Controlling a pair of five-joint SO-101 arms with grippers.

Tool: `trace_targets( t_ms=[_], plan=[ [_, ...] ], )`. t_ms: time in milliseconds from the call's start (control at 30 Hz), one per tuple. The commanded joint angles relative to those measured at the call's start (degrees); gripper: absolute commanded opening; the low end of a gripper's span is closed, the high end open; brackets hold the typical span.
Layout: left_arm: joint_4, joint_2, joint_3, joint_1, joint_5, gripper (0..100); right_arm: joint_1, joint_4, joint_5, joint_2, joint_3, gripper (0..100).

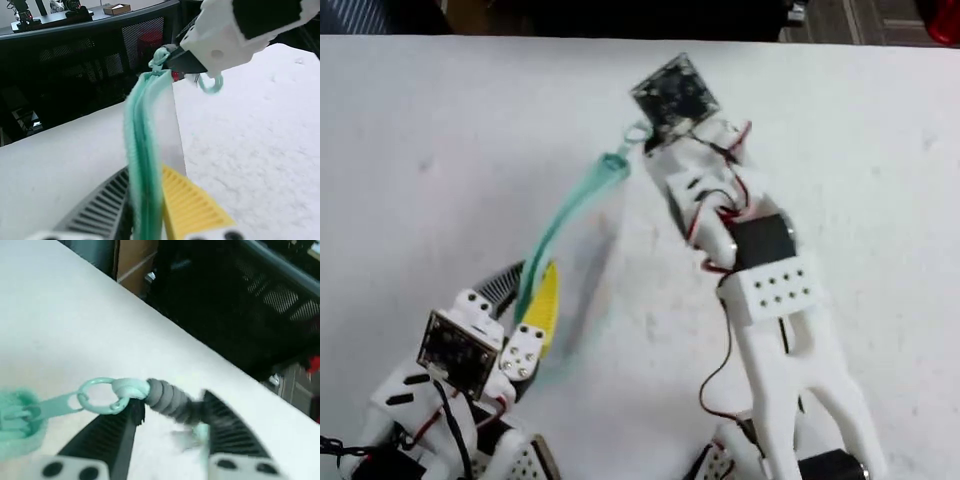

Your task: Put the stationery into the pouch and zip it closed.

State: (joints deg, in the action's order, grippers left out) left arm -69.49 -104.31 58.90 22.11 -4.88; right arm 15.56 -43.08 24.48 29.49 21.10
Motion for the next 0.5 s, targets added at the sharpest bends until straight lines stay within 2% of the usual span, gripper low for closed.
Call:
trace_targets(
  t_ms=[0,267,367,467],
  plan=[
    [-1.4,-0.7,-4.0,-0.6,-0.3,2,-5.3,-7.1,-0.2,4.4,-2.8,31.2],
    [-1.5,-0.7,-3.7,-0.6,-0.3,2,-14.5,-17.9,-2.4,15.3,-3.3,32.0],
    [-1.3,-0.7,-3.6,-0.6,-0.3,2,-13.0,-22.2,-10.0,17.8,-6.2,28.6],
    [-1.5,-0.7,-3.5,-0.6,-0.3,2,-5.9,-29.7,-15.3,16.3,-12.7,27.9]
  ],
)
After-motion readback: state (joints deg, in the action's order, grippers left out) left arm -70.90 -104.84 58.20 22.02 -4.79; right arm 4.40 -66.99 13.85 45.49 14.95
